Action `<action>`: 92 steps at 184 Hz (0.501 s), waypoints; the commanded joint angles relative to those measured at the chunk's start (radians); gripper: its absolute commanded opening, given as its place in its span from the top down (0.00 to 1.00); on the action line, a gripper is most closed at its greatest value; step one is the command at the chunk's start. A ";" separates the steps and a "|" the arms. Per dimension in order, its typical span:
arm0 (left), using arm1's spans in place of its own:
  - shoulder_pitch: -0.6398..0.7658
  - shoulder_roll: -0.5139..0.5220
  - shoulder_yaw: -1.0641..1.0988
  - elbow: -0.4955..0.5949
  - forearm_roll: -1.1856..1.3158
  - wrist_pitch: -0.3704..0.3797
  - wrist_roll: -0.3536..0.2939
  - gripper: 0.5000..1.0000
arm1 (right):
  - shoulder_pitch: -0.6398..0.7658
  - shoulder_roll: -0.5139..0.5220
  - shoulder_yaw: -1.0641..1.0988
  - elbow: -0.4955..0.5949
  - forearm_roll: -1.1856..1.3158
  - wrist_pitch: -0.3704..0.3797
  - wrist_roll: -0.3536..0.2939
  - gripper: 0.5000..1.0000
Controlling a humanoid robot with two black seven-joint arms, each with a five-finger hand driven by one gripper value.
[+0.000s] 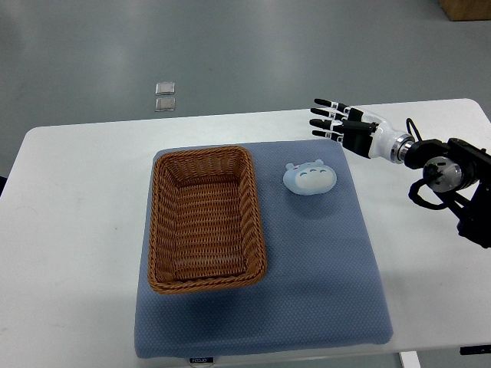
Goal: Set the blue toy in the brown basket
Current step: 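Move the right hand toward the pale blue plush toy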
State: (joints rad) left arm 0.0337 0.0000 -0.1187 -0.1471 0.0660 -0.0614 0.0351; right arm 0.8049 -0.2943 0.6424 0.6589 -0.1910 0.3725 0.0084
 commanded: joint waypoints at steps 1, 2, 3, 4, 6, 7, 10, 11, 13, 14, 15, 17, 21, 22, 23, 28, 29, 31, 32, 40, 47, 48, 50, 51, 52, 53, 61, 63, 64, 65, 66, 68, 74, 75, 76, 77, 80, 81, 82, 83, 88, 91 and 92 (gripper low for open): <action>0.000 0.000 0.001 0.000 0.000 0.000 0.002 0.00 | -0.004 0.001 -0.001 0.001 -0.004 -0.001 0.004 0.16; 0.000 0.000 0.001 0.000 0.000 0.000 0.003 0.00 | -0.004 0.001 -0.001 0.001 -0.004 0.000 0.004 0.16; 0.000 0.000 0.001 0.000 0.000 0.000 0.003 0.00 | -0.004 0.001 -0.001 0.001 -0.004 0.000 0.004 0.16; 0.000 0.000 0.001 0.000 0.000 0.000 0.003 0.00 | -0.004 0.001 -0.001 0.001 -0.004 0.000 0.004 0.16; 0.000 0.000 0.001 0.000 0.000 0.000 0.005 0.00 | -0.004 0.001 -0.001 0.001 -0.004 0.000 0.004 0.16; 0.000 0.000 0.001 0.000 0.000 0.000 0.005 0.00 | -0.004 0.001 -0.003 0.001 -0.005 0.002 0.005 0.16; 0.000 0.000 0.001 0.000 0.000 -0.001 0.005 0.00 | -0.004 0.001 -0.004 0.001 -0.007 0.000 0.005 0.16; 0.000 0.000 0.001 0.000 0.000 -0.001 0.006 0.00 | -0.004 0.001 -0.004 0.001 -0.008 0.002 0.005 0.16; 0.000 0.000 0.001 0.000 0.000 -0.001 0.006 0.00 | -0.004 0.001 -0.004 0.002 -0.011 0.002 0.005 0.16; 0.000 0.000 0.001 0.000 0.000 -0.001 0.006 0.00 | -0.004 0.001 -0.004 0.002 -0.012 0.002 0.005 0.16; 0.000 0.000 0.001 0.000 0.000 -0.001 0.006 0.00 | -0.004 0.001 -0.004 0.002 -0.012 0.002 0.005 0.16; 0.000 0.000 0.001 0.000 0.000 -0.001 0.008 0.00 | -0.004 0.001 -0.004 0.002 -0.016 0.002 0.005 0.16; 0.000 0.000 0.001 0.000 0.000 -0.001 0.008 0.00 | -0.006 0.001 -0.004 0.002 -0.027 0.002 0.007 0.16; 0.000 0.000 0.001 0.000 0.000 -0.001 0.008 0.00 | -0.006 0.001 -0.004 0.002 -0.033 0.002 0.008 0.16; 0.000 0.000 0.001 0.000 0.000 -0.001 0.008 0.00 | -0.006 0.001 -0.003 0.002 -0.042 0.002 0.010 0.16; 0.000 0.000 0.001 0.000 0.000 -0.001 0.008 0.00 | -0.006 0.001 -0.003 0.002 -0.058 0.002 0.015 0.16; 0.000 0.000 0.001 0.000 0.000 -0.001 0.008 0.00 | -0.006 0.001 -0.003 0.002 -0.067 0.002 0.019 0.16; 0.000 0.000 0.001 0.000 0.000 -0.001 0.008 0.00 | -0.006 0.003 -0.003 0.002 -0.074 0.002 0.022 0.16; 0.000 0.000 0.001 0.000 0.000 -0.001 0.008 0.00 | -0.006 0.003 -0.003 0.002 -0.074 0.002 0.022 0.16; 0.000 0.000 0.001 0.000 0.000 -0.001 0.008 0.00 | -0.006 0.001 -0.003 0.002 -0.105 0.002 0.047 0.16; 0.000 0.000 0.001 0.000 0.000 0.000 0.008 0.00 | -0.004 0.001 -0.003 0.002 -0.131 -0.001 0.073 0.16; 0.000 0.000 0.001 0.000 0.000 0.000 0.008 0.00 | -0.004 0.001 -0.003 0.002 -0.131 -0.001 0.073 0.16; 0.000 0.000 0.001 0.000 0.000 0.000 0.006 0.00 | -0.003 0.001 -0.003 0.002 -0.137 -0.001 0.079 0.16; 0.000 0.000 -0.001 0.000 0.000 0.000 0.006 0.00 | -0.003 0.001 -0.003 0.002 -0.142 -0.001 0.084 0.16; 0.000 0.000 -0.001 0.000 0.000 0.000 0.006 0.00 | -0.003 0.001 -0.003 0.002 -0.142 -0.001 0.084 0.16; 0.000 0.000 -0.001 0.000 0.000 0.000 0.006 0.00 | -0.003 0.001 -0.003 0.002 -0.146 -0.001 0.087 0.16; 0.000 0.000 -0.001 0.001 0.000 0.000 0.006 0.00 | -0.001 0.001 -0.003 0.004 -0.162 -0.003 0.096 0.16; -0.002 0.000 -0.001 0.001 0.000 0.000 0.006 0.00 | 0.000 0.000 -0.003 0.002 -0.163 -0.001 0.096 0.16; -0.002 0.000 -0.001 0.001 0.000 0.000 0.006 0.00 | 0.000 0.000 -0.003 0.002 -0.163 -0.001 0.096 0.16; -0.002 0.000 -0.001 0.003 -0.002 0.002 0.006 0.00 | 0.000 0.000 -0.003 0.004 -0.166 -0.001 0.097 0.16; -0.002 0.000 -0.001 0.003 -0.002 0.002 0.006 0.00 | 0.000 0.000 -0.003 0.004 -0.166 -0.001 0.097 0.16; -0.003 0.000 -0.001 0.004 -0.002 0.002 0.006 0.00 | 0.000 0.000 -0.004 0.004 -0.170 -0.001 0.097 0.16; -0.005 0.000 0.001 0.011 -0.002 0.002 0.006 0.00 | 0.002 0.000 -0.004 0.004 -0.179 0.000 0.097 0.16; -0.005 0.000 0.001 0.011 -0.002 0.002 0.006 0.00 | 0.002 0.000 -0.004 0.004 -0.179 0.000 0.097 0.16; -0.005 0.000 0.001 0.012 -0.002 0.003 0.006 0.00 | 0.003 -0.002 -0.004 0.004 -0.182 0.000 0.097 0.16; -0.005 0.000 0.001 0.012 -0.002 0.003 0.006 0.00 | 0.003 -0.002 -0.004 0.004 -0.182 0.000 0.097 0.16; -0.005 0.000 0.001 0.014 -0.002 0.003 0.006 0.00 | 0.005 -0.002 -0.004 0.004 -0.191 0.002 0.097 0.16; -0.005 0.000 0.001 0.014 -0.002 0.003 0.006 0.00 | 0.005 -0.002 -0.004 0.004 -0.191 0.002 0.097 0.16; -0.006 0.000 0.001 0.015 -0.002 0.003 0.006 0.00 | 0.005 -0.002 -0.004 0.005 -0.197 0.002 0.097 0.16; -0.006 0.000 0.001 0.015 -0.002 0.003 0.006 0.00 | 0.005 -0.002 -0.004 0.005 -0.197 0.002 0.097 0.16; -0.008 0.000 0.001 0.018 -0.002 0.011 0.006 0.00 | 0.008 -0.003 -0.006 0.014 -0.219 0.002 0.100 0.16; -0.008 0.000 0.001 0.020 -0.002 0.011 0.006 0.00 | 0.008 -0.005 -0.006 0.021 -0.228 0.002 0.100 0.16; -0.009 0.000 0.001 0.020 0.000 0.012 0.006 0.00 | 0.008 -0.008 -0.006 0.027 -0.238 0.003 0.102 0.16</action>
State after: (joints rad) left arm 0.0301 0.0000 -0.1189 -0.1376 0.0651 -0.0593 0.0421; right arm 0.8074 -0.2947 0.6390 0.6631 -0.3705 0.3720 0.1039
